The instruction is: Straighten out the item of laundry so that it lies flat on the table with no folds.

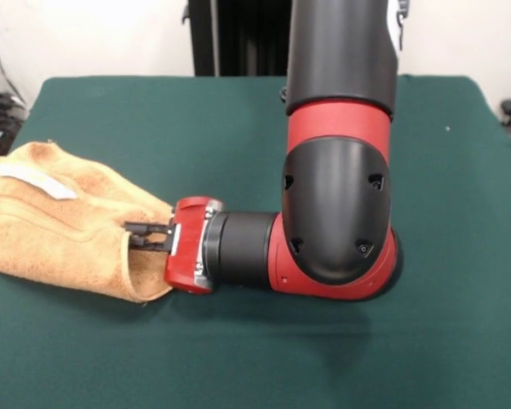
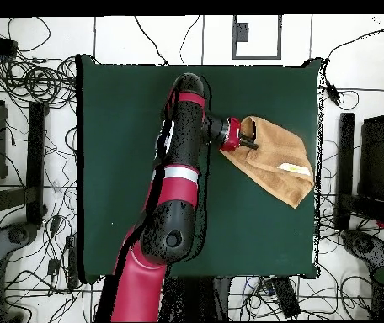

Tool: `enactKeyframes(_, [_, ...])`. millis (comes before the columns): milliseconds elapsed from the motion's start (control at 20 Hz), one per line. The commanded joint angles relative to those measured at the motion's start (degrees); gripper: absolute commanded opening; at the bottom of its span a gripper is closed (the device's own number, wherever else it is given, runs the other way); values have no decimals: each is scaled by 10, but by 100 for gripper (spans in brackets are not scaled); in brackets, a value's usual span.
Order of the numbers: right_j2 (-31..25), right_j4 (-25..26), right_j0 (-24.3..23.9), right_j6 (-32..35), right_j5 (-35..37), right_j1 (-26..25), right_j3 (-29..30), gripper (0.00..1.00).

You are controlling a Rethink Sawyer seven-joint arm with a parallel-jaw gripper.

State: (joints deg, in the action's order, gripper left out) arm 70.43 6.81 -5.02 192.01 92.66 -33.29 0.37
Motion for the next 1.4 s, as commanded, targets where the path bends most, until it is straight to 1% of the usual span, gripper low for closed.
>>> enactKeyframes(50, [-72, 4, 8, -168, -141, -82, 67, 0])
enactKeyframes(550, [-75, 15, 22, -266, -144, -48, 103, 0])
enactKeyframes(850, [-69, 29, 24, -304, -155, -33, 114, 0])
enactKeyframes(1200, [-62, 36, 7, -318, -172, -27, 98, 0])
enactKeyframes(1400, [-70, 28, -5, -337, -187, -27, 85, 0])
